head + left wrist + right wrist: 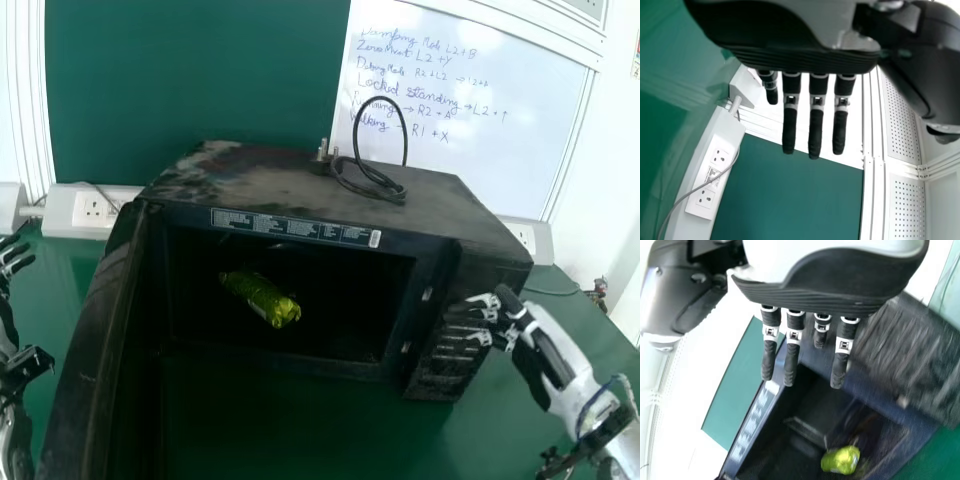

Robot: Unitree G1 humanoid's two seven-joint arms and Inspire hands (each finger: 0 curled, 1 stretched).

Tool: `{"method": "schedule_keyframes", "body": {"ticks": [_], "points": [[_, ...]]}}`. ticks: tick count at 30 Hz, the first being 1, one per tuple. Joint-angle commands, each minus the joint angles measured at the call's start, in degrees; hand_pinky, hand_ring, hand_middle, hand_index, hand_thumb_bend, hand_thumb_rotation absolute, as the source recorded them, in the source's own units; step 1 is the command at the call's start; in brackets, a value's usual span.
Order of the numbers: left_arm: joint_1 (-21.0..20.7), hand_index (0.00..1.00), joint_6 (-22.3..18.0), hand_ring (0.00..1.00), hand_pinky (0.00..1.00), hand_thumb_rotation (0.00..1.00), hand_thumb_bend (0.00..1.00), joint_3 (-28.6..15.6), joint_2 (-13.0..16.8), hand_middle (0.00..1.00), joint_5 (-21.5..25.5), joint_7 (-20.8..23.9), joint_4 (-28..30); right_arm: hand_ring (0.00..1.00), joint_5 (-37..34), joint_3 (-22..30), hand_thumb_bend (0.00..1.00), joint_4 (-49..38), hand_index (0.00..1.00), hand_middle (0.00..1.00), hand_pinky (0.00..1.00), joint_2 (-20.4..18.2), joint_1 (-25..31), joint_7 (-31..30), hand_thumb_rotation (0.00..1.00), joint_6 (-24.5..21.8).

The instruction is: Put biscuit inside oven

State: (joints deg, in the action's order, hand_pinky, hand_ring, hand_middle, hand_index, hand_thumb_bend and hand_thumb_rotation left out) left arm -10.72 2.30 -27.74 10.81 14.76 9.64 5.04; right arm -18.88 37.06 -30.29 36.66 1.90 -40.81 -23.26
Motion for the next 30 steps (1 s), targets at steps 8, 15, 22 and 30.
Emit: {"method": "schedule_keyframes", "body": {"ticks": [8,15,22,30], "points": [[-1.05,0.6,-0.39,0.59,0.56,0.86,0.84,0.12,-0.14,0.59,-0.99,2.14,-0.22,0.51,1.68,0.92,0.88,7.48,0.59,0.57,0.46,1.37,1.12,3.39,0.8,7.68],[-1.13,0.61,0.53,0.59,0.56,0.87,0.83,0.29,-0.2,0.6,-0.49,2.81,0.4,0.44,2.96,1.15,0.88,11.56,0.51,0.49,0.4,1.55,1.55,6.22,0.83,10.13],[-0.97,0.61,0.94,0.59,0.56,0.87,0.82,0.29,-0.13,0.59,0.09,2.7,0.94,0.41,3.97,0.52,0.89,13.69,0.47,0.44,0.39,0.75,1.88,10.83,0.84,8.81],[-0.74,0.6,0.97,0.57,0.54,0.87,0.82,0.24,-0.08,0.59,0.29,2.34,1.28,0.36,5.66,-2.66,0.84,20.55,0.44,0.39,0.36,-1.24,0.0,16.54,0.83,9.38]]}}
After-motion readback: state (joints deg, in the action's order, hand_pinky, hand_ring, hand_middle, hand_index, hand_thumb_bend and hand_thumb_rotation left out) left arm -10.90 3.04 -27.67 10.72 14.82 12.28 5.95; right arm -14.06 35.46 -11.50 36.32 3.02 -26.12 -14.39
